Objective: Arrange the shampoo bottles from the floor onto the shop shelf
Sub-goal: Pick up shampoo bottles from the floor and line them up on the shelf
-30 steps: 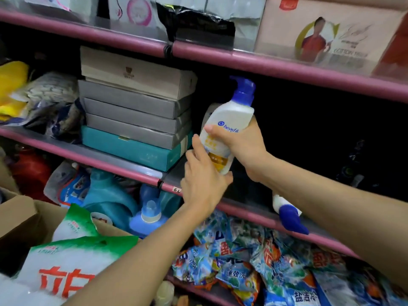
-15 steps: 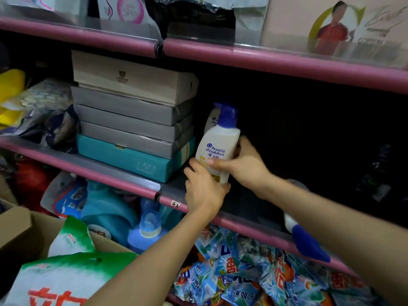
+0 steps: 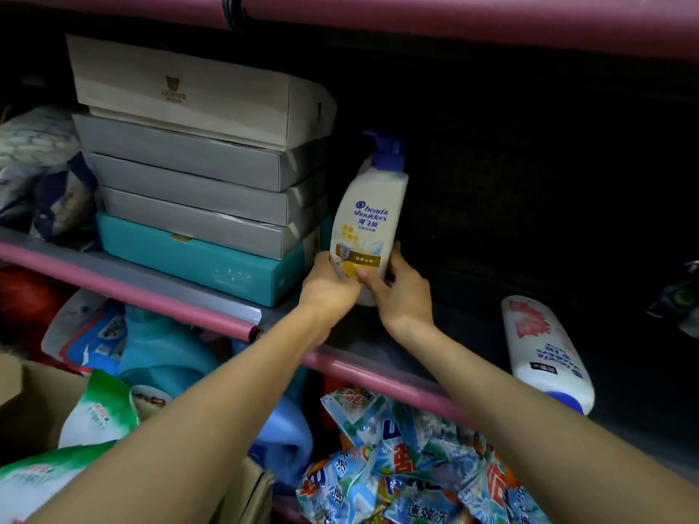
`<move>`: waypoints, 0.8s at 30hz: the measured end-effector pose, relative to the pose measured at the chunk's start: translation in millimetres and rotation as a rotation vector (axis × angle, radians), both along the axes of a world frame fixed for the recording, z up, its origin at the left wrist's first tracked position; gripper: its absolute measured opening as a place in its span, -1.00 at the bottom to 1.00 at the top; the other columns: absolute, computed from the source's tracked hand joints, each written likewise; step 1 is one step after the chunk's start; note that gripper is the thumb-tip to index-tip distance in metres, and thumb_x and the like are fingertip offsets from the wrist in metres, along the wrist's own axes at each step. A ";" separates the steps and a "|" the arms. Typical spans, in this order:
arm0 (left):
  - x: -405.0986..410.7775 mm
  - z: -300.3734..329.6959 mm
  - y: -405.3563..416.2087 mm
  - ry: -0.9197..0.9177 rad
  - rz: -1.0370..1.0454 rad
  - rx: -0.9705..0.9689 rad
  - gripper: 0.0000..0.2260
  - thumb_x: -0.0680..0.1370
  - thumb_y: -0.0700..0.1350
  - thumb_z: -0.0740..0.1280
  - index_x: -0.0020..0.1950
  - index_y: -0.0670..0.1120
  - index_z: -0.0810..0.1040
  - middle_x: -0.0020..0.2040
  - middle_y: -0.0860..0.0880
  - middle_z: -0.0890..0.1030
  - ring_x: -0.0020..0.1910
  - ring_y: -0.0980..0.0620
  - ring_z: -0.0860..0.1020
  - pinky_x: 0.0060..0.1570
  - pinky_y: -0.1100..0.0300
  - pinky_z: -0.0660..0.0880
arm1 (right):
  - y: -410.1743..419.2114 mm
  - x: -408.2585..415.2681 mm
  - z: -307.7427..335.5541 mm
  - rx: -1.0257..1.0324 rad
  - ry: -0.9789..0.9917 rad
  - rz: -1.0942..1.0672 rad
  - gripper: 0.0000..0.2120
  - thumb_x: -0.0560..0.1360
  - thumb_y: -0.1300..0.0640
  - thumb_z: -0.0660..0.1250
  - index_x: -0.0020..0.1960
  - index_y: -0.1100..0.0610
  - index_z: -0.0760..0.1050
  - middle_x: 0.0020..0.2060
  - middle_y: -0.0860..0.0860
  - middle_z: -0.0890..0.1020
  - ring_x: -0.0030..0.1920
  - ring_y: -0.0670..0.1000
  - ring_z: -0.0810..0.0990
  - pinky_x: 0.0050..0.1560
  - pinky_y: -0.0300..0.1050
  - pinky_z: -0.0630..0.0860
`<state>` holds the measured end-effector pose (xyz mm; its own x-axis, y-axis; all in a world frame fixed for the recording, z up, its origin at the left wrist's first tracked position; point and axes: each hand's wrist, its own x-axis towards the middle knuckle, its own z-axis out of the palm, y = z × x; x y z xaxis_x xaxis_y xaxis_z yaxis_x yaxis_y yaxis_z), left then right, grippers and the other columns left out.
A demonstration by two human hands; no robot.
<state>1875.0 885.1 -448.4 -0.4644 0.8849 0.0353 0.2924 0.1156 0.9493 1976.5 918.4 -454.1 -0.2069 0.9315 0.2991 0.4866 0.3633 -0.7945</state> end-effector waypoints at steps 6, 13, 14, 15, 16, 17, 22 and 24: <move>-5.9 1.8 27.5 -0.137 0.062 0.034 -0.72 0.58 -0.20 0.14 0.24 -0.04 0.50 0.15 -0.07 0.58 0.08 -0.03 0.54 0.10 0.07 0.50 | 10.7 -11.0 -16.4 0.042 -0.160 -0.148 -0.57 0.60 -0.01 0.21 0.42 0.13 0.35 0.15 0.14 0.62 0.14 0.12 0.60 0.03 -0.14 0.48; -8.3 -12.4 32.9 -0.354 0.074 0.096 -0.70 0.54 -0.23 0.22 0.26 -0.08 0.35 0.16 -0.10 0.55 0.14 -0.05 0.52 0.25 0.02 0.43 | 13.7 -9.3 -17.9 0.040 -0.089 -0.109 -0.64 0.59 0.20 0.19 0.38 0.10 0.41 0.14 0.12 0.62 0.13 0.12 0.59 0.05 -0.18 0.48; -8.6 -13.0 33.5 -0.366 0.067 0.098 -0.73 0.54 -0.22 0.22 0.24 -0.08 0.35 0.16 -0.11 0.56 0.13 -0.04 0.52 0.23 0.04 0.44 | 13.5 -9.7 -17.9 0.024 -0.061 -0.093 -0.60 0.56 0.25 0.17 0.39 0.09 0.39 0.15 0.12 0.62 0.14 0.13 0.59 0.10 -0.15 0.50; -8.4 -13.5 33.9 -0.376 0.060 0.104 -0.75 0.55 -0.21 0.22 0.22 -0.08 0.37 0.15 -0.11 0.56 0.09 -0.01 0.53 0.18 0.09 0.45 | 13.1 -9.6 -17.6 0.009 -0.043 -0.077 -0.58 0.55 0.27 0.16 0.39 0.09 0.38 0.15 0.12 0.62 0.14 0.14 0.59 0.14 -0.09 0.52; -8.0 -13.8 33.9 -0.381 0.056 0.117 -0.76 0.55 -0.22 0.22 0.21 -0.09 0.39 0.13 -0.09 0.57 0.04 0.03 0.53 0.10 0.15 0.45 | 13.2 -9.4 -17.4 -0.005 -0.030 -0.065 -0.56 0.54 0.28 0.16 0.39 0.08 0.37 0.15 0.11 0.62 0.15 0.14 0.59 0.16 -0.06 0.53; -7.8 -13.6 33.7 -0.376 0.055 0.126 -0.75 0.56 -0.22 0.21 0.23 -0.10 0.42 0.12 -0.08 0.57 -0.01 0.07 0.53 0.02 0.21 0.44 | 13.2 -8.9 -17.4 -0.020 -0.021 -0.056 -0.55 0.53 0.29 0.16 0.40 0.07 0.36 0.15 0.11 0.62 0.15 0.14 0.59 0.17 -0.05 0.53; -10.4 -15.4 32.1 -0.326 0.013 0.112 -0.70 0.54 -0.21 0.18 0.20 -0.04 0.57 0.12 -0.03 0.63 0.11 0.04 0.54 0.22 0.10 0.44 | 13.9 -9.0 -17.8 -0.105 -0.043 -0.028 -0.40 0.53 0.25 0.13 0.53 -0.01 0.12 0.17 0.13 0.59 0.17 0.17 0.56 0.21 0.05 0.51; -11.3 -15.8 31.3 -0.303 -0.005 0.100 -0.69 0.54 -0.19 0.18 0.21 0.00 0.58 0.15 -0.02 0.62 0.16 0.02 0.53 0.28 0.04 0.41 | 13.9 -8.8 -17.9 -0.143 -0.059 -0.018 -0.34 0.51 0.24 0.13 0.55 -0.03 0.01 0.14 0.15 0.60 0.13 0.19 0.57 0.20 0.11 0.50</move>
<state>1863.7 916.4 -464.2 -0.4627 0.8863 -0.0170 -0.0047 0.0168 0.9998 1967.7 932.3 -472.0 -0.2032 0.9674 0.1510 0.5393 0.2393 -0.8074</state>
